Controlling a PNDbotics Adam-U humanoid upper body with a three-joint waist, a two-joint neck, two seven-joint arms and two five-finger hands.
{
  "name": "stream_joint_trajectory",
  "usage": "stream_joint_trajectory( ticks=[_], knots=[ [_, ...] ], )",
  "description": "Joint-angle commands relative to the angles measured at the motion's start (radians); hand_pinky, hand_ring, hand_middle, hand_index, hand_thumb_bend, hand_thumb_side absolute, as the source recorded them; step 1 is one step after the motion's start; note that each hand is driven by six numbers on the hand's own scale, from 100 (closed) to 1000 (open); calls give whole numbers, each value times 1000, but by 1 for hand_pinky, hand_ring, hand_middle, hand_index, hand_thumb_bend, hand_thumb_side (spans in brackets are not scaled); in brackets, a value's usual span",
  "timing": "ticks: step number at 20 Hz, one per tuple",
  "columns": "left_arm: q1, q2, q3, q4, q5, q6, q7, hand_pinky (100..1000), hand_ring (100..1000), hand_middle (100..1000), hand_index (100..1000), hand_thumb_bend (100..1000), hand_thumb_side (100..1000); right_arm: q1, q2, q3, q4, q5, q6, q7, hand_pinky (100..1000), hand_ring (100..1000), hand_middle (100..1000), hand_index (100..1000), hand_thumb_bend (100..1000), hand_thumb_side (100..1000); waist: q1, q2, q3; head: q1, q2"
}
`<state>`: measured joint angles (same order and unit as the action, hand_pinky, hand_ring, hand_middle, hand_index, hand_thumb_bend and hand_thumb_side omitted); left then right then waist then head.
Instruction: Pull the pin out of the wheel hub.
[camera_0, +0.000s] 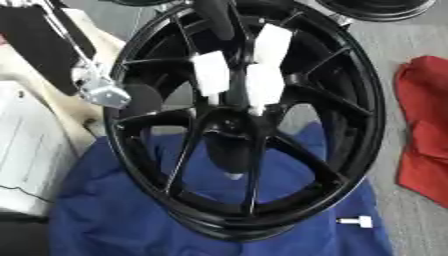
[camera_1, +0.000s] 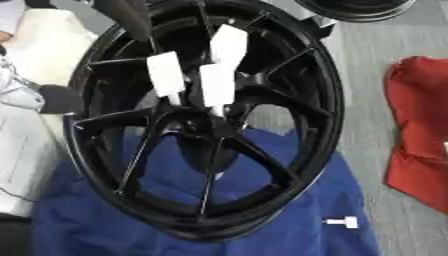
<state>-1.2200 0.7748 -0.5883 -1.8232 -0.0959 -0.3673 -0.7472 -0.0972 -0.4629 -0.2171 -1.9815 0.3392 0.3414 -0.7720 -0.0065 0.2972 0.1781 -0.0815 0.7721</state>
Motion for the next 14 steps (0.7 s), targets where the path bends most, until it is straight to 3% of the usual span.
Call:
stream_joint_trajectory(
  ticks=[1,14],
  knots=[
    [-29,-14,-4,44,-25,-192,-160,876,828,745,850,341,338,-11,-24,-4,-18,-4,128,-135,750,720,768,792,100,470,-1,-13,-3,7,-2],
    [-28,-54,-23,145,-75,-289,-160,845,811,736,818,312,335,-22,-15,-8,-18,-13,119,-135,749,719,769,792,100,470,-2,8,-17,18,-2]
  ],
)
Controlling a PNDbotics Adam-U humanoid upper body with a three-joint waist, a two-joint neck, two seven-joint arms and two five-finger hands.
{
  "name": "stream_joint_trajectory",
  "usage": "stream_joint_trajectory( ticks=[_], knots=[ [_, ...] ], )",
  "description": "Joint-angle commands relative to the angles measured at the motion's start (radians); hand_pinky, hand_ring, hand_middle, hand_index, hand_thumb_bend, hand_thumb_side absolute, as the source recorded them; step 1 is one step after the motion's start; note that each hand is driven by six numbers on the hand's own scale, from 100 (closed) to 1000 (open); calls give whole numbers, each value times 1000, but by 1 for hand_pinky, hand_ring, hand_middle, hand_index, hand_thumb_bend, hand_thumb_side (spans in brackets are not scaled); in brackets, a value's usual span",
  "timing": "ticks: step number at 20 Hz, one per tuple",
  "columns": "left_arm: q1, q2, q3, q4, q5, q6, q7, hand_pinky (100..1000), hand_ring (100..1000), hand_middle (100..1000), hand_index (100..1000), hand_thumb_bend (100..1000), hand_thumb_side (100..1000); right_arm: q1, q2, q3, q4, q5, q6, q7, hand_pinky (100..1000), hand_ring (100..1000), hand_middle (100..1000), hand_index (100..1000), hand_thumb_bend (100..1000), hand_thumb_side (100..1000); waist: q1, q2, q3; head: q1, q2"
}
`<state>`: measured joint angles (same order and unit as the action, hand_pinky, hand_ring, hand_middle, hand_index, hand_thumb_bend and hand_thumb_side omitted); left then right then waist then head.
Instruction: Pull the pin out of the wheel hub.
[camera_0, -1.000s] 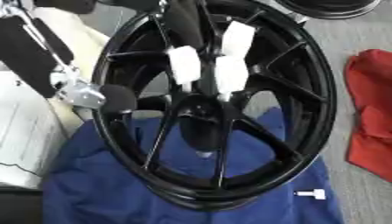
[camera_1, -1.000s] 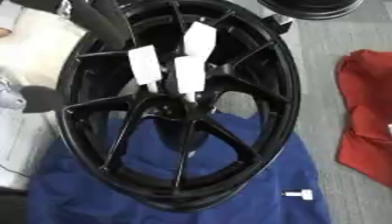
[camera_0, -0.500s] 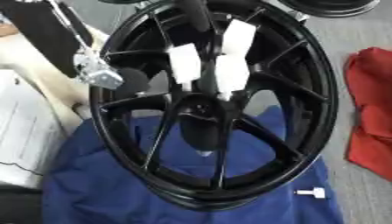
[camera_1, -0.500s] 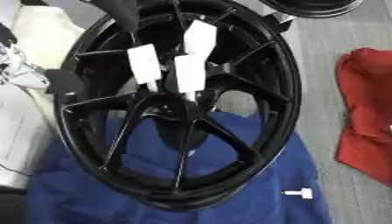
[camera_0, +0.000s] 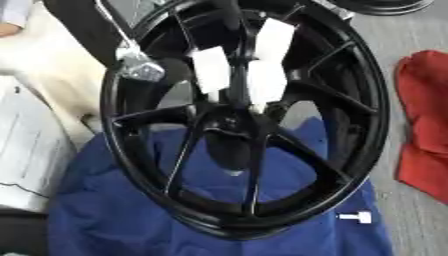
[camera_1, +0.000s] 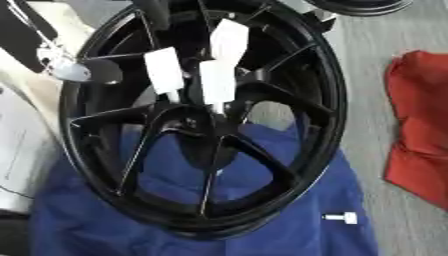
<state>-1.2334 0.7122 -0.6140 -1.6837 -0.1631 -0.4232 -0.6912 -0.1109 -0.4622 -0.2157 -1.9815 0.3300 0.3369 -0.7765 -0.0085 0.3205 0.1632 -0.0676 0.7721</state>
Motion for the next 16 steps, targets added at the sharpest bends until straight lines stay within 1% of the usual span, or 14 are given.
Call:
stream_joint_trajectory(
  ticks=[1,11,16],
  knots=[
    [-13,9,0,9,-12,-240,-216,843,808,732,815,322,335,-9,-16,-10,-18,-5,122,-131,749,719,769,792,100,470,0,-13,-3,4,-2],
    [-1,5,-17,42,-54,-297,-216,841,804,721,813,369,354,-16,-12,-12,-18,-8,116,-131,749,719,769,792,100,470,2,-3,-9,9,-2],
    [4,1,-17,58,-73,-316,-216,841,803,720,814,369,357,-20,-10,-15,-18,-10,112,-131,748,718,769,792,100,470,3,1,-11,11,-2]
  ],
)
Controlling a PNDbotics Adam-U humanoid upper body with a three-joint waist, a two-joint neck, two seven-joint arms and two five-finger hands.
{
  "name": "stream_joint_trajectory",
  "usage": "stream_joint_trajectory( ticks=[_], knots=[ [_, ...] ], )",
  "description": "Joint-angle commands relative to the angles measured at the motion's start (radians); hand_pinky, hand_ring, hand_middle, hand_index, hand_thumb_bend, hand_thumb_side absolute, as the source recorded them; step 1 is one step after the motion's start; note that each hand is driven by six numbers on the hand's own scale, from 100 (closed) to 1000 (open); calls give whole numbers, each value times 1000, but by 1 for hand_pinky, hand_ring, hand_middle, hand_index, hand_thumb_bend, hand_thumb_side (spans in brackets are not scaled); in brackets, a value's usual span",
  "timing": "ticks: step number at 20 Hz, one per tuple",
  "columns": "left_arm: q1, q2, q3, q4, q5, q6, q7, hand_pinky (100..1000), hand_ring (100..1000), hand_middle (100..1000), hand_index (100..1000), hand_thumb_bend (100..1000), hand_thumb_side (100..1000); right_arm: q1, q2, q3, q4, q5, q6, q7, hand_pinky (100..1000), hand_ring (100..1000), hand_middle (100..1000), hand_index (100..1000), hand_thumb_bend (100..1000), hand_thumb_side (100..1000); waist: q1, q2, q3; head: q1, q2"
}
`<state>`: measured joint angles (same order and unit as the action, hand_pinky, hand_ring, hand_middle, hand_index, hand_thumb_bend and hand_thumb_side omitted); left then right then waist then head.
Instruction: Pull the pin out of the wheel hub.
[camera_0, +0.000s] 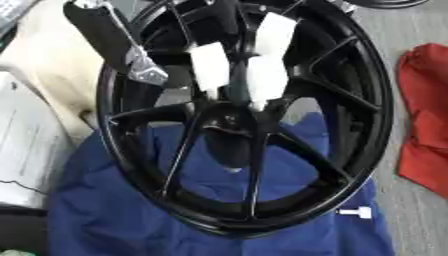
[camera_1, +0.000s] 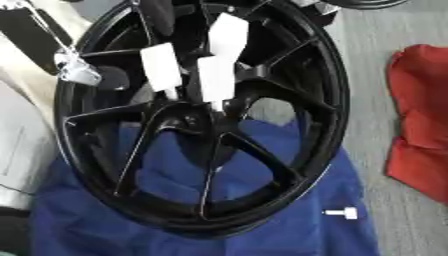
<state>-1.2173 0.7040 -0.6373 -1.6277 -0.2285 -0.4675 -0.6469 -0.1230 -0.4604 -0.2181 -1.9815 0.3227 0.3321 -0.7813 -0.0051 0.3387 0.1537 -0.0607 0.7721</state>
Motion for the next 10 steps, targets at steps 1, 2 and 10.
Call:
stream_joint_trajectory(
  ticks=[1,2,10],
  knots=[
    [-12,9,6,5,-12,-274,-260,841,803,720,814,368,358,-8,-11,-12,-18,-3,116,-126,748,718,769,792,100,470,0,-16,-2,5,-2],
    [-10,8,5,8,-16,-277,-260,841,803,721,815,361,355,-9,-11,-13,-18,-3,116,-126,748,718,768,791,100,470,0,-15,-3,6,-2],
    [-4,1,-7,25,-31,-297,-260,837,798,719,805,314,343,-13,-9,-14,-18,-6,112,-126,748,717,768,791,100,470,1,-9,-6,12,-2]
  ],
)
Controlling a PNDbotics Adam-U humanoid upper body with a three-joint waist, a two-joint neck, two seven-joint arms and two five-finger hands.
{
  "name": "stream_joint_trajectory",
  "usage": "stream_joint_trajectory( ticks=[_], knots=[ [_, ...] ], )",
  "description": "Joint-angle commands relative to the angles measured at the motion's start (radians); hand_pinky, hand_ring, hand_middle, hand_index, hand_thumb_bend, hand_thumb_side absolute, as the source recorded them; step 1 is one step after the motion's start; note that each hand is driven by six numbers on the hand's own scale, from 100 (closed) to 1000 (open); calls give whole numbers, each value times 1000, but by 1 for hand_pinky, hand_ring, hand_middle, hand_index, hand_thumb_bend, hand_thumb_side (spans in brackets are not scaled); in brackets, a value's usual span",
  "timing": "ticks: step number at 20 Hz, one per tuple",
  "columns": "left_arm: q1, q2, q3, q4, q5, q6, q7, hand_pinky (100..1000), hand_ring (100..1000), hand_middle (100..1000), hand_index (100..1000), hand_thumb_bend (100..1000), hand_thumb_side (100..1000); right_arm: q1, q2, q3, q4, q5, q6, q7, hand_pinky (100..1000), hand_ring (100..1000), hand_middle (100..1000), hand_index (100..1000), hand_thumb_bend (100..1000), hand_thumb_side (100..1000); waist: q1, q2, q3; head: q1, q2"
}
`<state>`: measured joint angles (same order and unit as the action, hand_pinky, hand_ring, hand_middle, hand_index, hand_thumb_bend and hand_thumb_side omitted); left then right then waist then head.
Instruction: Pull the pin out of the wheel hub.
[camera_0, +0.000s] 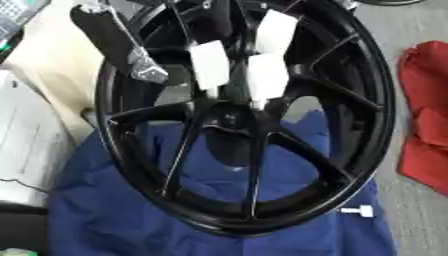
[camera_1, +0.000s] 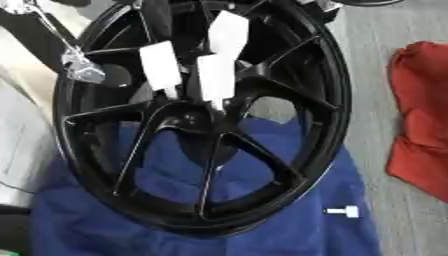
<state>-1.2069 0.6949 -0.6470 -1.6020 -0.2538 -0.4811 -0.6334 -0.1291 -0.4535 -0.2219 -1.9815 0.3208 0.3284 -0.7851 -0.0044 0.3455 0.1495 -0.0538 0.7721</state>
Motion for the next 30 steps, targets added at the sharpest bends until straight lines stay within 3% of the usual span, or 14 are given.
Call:
stream_joint_trajectory(
  ticks=[1,19,30],
  knots=[
    [-14,10,1,0,-5,-286,-274,836,797,723,804,311,344,-7,-15,-10,-18,-5,115,-122,748,717,768,791,100,470,1,-16,-2,6,-2],
    [-9,4,-14,18,-36,-334,-274,834,797,719,798,305,357,-14,-12,-14,-18,-6,108,-122,748,713,766,790,100,470,7,-9,-6,-19,-30],
    [-4,6,-7,39,-102,-378,-274,829,803,726,787,396,412,-16,-8,-17,-18,-8,104,-122,747,711,765,789,100,470,8,-4,-11,-14,-38]
  ],
)
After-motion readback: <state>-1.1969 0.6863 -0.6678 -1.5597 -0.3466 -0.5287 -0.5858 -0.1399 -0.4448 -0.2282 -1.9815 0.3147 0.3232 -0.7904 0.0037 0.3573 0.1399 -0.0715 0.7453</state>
